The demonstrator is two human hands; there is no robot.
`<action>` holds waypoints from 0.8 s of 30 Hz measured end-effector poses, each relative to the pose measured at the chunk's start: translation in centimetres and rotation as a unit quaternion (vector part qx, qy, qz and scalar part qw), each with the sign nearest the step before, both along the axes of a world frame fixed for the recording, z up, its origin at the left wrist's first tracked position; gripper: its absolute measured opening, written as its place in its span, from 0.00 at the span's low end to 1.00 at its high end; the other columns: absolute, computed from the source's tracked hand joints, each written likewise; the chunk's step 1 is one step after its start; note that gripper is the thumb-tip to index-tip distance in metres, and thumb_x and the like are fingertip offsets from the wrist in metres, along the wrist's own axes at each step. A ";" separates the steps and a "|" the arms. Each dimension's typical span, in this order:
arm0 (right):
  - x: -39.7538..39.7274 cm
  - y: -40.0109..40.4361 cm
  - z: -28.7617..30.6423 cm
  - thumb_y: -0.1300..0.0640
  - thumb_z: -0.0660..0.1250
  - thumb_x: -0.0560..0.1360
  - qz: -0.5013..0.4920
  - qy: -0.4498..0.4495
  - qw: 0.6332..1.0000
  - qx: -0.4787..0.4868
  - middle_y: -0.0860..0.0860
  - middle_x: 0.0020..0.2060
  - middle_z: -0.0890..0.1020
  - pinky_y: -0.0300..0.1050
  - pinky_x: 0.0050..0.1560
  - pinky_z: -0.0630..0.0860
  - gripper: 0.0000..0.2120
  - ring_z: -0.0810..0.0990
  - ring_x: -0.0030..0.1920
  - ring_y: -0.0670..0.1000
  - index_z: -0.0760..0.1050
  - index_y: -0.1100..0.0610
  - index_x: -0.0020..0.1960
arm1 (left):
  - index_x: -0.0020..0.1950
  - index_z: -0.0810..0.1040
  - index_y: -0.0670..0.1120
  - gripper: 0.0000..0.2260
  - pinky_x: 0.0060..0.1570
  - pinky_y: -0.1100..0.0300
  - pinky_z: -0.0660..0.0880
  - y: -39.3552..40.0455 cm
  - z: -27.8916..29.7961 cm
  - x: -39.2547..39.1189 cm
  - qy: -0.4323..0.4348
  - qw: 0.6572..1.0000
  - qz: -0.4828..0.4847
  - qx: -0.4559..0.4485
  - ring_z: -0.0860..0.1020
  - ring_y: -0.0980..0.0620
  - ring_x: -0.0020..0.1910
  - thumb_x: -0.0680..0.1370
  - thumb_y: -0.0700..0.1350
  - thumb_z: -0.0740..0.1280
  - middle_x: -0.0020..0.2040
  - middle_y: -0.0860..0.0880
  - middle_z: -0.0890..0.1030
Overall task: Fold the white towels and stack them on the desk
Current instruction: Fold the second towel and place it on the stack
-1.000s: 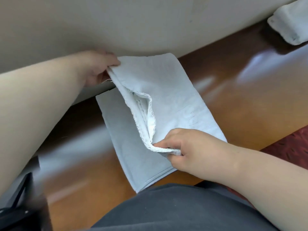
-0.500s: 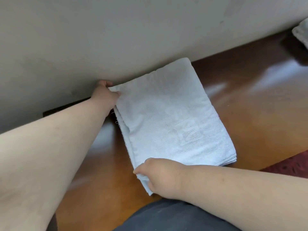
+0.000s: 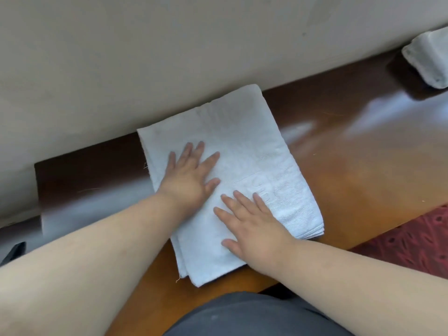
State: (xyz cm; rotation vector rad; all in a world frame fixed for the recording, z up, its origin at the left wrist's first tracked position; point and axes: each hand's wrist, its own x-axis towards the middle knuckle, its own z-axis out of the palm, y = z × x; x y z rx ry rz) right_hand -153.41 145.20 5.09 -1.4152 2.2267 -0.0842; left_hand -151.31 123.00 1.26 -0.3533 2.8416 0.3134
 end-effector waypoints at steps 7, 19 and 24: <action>-0.2 4.2 -2.4 0.32 0.44 0.79 0.040 0.017 0.997 0.062 0.50 0.80 0.35 0.57 0.74 0.27 0.36 0.26 0.77 0.53 0.38 0.45 0.81 | 0.79 0.52 0.60 0.35 0.75 0.42 0.38 -3.8 0.8 -2.3 -0.025 0.998 -0.018 -0.052 0.45 0.45 0.79 0.75 0.73 0.44 0.81 0.47 0.50; -6.8 7.6 -3.8 0.29 0.35 0.76 0.074 0.050 0.993 0.083 0.44 0.73 0.23 0.53 0.71 0.21 0.35 0.19 0.73 0.47 0.23 0.41 0.74 | 0.79 0.44 0.62 0.32 0.76 0.41 0.46 -2.7 0.7 -7.8 -0.102 0.991 0.043 -0.068 0.46 0.44 0.80 0.76 0.70 0.43 0.82 0.51 0.45; -13.9 9.2 -2.5 0.29 0.35 0.76 0.159 0.071 0.979 0.109 0.40 0.74 0.27 0.50 0.70 0.20 0.34 0.20 0.71 0.44 0.30 0.41 0.77 | 0.80 0.43 0.57 0.37 0.73 0.35 0.51 -0.9 1.5 -3.8 -0.142 0.978 0.072 -0.138 0.53 0.41 0.78 0.74 0.71 0.37 0.81 0.46 0.50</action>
